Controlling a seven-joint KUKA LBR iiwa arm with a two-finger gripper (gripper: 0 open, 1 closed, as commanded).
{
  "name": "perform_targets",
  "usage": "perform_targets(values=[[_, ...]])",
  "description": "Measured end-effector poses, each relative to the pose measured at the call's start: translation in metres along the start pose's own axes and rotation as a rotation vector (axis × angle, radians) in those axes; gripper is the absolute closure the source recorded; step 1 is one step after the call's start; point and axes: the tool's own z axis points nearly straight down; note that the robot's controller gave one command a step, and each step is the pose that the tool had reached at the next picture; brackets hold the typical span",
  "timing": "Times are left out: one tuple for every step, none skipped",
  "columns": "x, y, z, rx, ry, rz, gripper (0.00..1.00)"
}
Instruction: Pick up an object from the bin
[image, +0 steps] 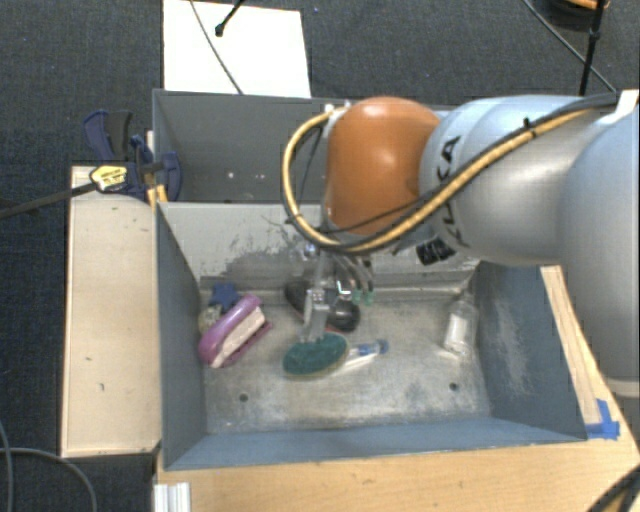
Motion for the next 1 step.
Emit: perform_targets(values=[[0.0295,-0.0458,0.109,-0.002,0.004,-0.261,0.0]])
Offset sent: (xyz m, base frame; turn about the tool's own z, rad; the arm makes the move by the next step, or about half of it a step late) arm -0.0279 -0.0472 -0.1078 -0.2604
